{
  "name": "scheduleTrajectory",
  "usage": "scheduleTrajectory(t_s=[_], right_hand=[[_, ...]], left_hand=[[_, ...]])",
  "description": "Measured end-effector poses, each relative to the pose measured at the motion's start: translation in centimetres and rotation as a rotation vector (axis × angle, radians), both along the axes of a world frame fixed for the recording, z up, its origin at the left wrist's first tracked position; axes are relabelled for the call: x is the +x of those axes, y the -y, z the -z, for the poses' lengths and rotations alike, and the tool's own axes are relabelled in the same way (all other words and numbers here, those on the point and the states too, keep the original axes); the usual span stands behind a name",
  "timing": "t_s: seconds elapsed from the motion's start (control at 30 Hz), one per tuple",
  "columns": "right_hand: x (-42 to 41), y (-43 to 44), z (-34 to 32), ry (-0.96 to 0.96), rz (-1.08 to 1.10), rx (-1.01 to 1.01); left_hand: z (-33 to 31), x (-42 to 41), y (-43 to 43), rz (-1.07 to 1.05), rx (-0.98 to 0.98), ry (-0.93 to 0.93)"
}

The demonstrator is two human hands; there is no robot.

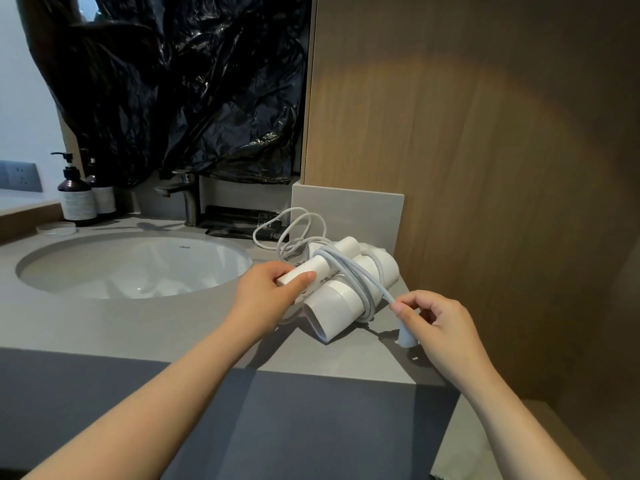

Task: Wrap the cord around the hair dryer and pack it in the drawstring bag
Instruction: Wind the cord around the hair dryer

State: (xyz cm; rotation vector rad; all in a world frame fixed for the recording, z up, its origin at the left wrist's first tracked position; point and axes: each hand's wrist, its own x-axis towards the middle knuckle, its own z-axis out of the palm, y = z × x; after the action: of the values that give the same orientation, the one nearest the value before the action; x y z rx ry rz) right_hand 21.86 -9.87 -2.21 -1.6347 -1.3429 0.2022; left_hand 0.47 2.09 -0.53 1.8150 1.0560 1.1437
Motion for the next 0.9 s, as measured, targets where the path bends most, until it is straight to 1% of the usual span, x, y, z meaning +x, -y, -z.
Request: scheduleTrajectory(t_s=[0.1, 0.2, 0.27, 0.37, 0.43, 0.53, 0.6, 0.7, 0.77, 0.83, 0.9], right_hand=[[-0.3, -0.1, -0.3, 0.015, 0.004, -0.013], [-0.5, -0.3, -0.6, 0.014, 0.002, -0.014], [-0.7, -0.4, -0.7, 0.037, -0.013, -0.005], [-1.1, -0.6, -1.3, 0.031, -0.053, -0.019], [-1.2, -0.8, -2.1, -0.024, -0.078, -0.011], [-1.1, -1.2, -3.4, -0.093, -0.092, 0.010], [-0.7, -1.5, -3.8, -0.100, -0.096, -0.006], [-0.2, -1.8, -3.7, -0.059, -0.107, -0.075], [0.0, -1.9, -3.4, -0.021, -0.111, -0.121], [0.0, -2.1, -3.2, -0.018, -0.108, -0.131], [-0.1, -2.5, -3.3, -0.040, -0.102, -0.108]], left_hand=[[-0.4, 0.1, -0.1, -0.020, 0.115, -0.099], [-0.3, -0.1, 0.0, -0.047, 0.196, -0.200], [0.1, -0.4, -0.1, -0.039, 0.226, -0.231], [0.3, -1.0, -0.7, 0.015, 0.154, -0.193], [0.3, -1.4, -1.0, 0.065, 0.092, -0.155], [0.5, -1.4, -1.5, 0.078, 0.077, -0.125], [0.5, -1.2, -1.8, 0.066, 0.060, -0.140], [0.3, -0.9, -2.5, 0.052, 0.079, -0.236], [0.1, -0.9, -2.7, 0.041, 0.162, -0.336], [0.0, -0.6, -2.9, 0.020, 0.304, -0.426], [-0.2, -0.2, -2.7, 0.035, 0.424, -0.436]])
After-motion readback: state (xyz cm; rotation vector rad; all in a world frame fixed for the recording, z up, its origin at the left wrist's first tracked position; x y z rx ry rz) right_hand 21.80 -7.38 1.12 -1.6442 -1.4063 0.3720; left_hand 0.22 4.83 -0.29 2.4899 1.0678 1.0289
